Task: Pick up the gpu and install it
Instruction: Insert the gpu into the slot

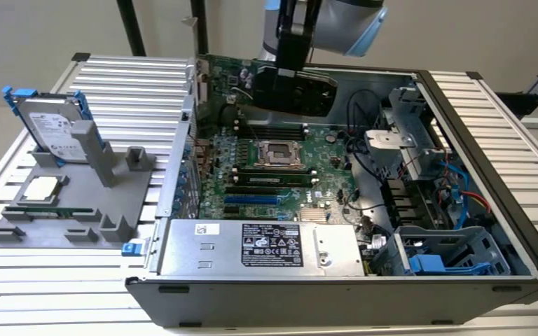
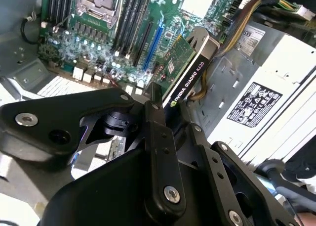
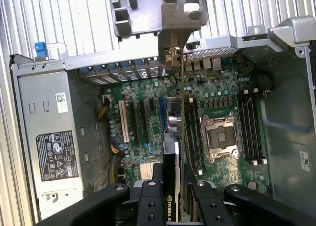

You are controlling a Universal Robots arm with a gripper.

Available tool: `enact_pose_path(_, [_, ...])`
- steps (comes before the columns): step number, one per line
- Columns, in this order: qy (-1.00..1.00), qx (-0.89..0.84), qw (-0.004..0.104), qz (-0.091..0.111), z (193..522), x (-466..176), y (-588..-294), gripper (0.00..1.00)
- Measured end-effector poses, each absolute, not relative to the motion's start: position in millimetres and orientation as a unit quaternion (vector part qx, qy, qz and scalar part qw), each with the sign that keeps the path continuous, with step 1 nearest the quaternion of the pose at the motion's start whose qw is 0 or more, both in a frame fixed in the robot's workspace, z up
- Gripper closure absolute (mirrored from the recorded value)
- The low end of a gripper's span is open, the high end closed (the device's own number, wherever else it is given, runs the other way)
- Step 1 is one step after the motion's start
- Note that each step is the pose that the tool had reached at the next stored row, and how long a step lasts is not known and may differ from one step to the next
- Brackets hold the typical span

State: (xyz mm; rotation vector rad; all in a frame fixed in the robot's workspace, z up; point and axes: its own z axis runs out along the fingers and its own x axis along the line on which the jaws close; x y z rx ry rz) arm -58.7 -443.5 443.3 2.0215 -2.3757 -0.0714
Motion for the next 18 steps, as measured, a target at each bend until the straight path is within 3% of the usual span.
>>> enact_pose_path(18, [-0.733, 0.680, 0.012, -0.022, 443.3, -58.6, -443.5, 1.00])
